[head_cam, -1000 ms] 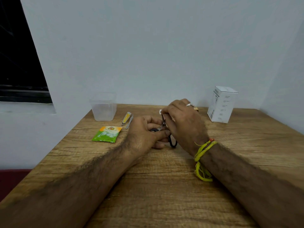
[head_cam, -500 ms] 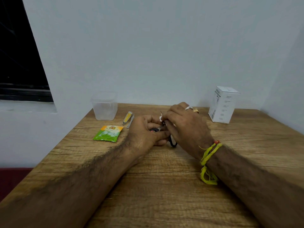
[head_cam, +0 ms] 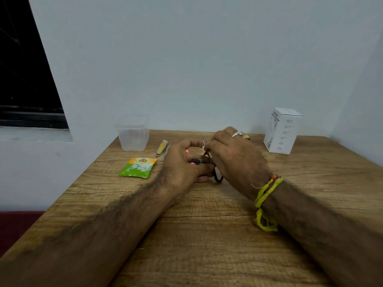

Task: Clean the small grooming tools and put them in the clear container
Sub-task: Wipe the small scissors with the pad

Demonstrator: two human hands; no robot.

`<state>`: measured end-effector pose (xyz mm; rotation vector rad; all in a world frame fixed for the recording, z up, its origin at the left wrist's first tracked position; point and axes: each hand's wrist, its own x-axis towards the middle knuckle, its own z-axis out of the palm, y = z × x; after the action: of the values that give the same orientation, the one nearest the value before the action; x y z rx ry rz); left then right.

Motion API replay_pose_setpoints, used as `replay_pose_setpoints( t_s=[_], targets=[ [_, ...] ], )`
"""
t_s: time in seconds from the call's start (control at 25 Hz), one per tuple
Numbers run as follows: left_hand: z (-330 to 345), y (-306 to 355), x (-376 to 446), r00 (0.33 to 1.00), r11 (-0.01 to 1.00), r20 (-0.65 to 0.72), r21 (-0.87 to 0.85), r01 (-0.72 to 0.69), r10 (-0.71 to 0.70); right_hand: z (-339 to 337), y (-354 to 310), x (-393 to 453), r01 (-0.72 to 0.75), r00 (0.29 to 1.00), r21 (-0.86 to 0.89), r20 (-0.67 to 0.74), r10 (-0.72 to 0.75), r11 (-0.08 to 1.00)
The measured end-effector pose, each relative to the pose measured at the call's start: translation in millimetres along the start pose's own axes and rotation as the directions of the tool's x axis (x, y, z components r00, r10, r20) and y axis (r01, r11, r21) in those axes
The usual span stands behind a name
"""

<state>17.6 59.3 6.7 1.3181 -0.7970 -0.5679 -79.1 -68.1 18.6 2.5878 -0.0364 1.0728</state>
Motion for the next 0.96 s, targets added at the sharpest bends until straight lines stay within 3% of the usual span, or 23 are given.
replay_pose_setpoints(
  t_s=[0.4, 0.56, 0.72, 0.96],
  targets=[
    [-3.7, -0.3, 1.2, 1.0, 0.998, -0.007, -0.054, 0.021, -0.021, -3.1, 6.5, -4.1, -0.074, 0.997, 0.19, -0.021, 0.079, 0.979],
    [-7.1, 0.4, 1.4, 1.0, 0.998, 0.011, -0.063, 0.016, -0.016, -2.4, 5.7, -6.0, -0.025, 0.999, 0.264, 0.031, 0.017, 0.964],
    [-8.1, 1.9, 2.0, 0.999, 0.997, 0.039, -0.082, 0.006, -0.003, -0.6, 6.2, -5.7, -0.049, 0.999, 0.262, 0.001, 0.051, 0.964],
    [-7.7, 6.4, 1.1, 0.999, 0.995, -0.039, -0.101, -0.005, 0.001, -2.3, 3.2, -3.2, -0.02, 1.0, 0.26, -0.008, 0.023, 0.965]
  ],
)
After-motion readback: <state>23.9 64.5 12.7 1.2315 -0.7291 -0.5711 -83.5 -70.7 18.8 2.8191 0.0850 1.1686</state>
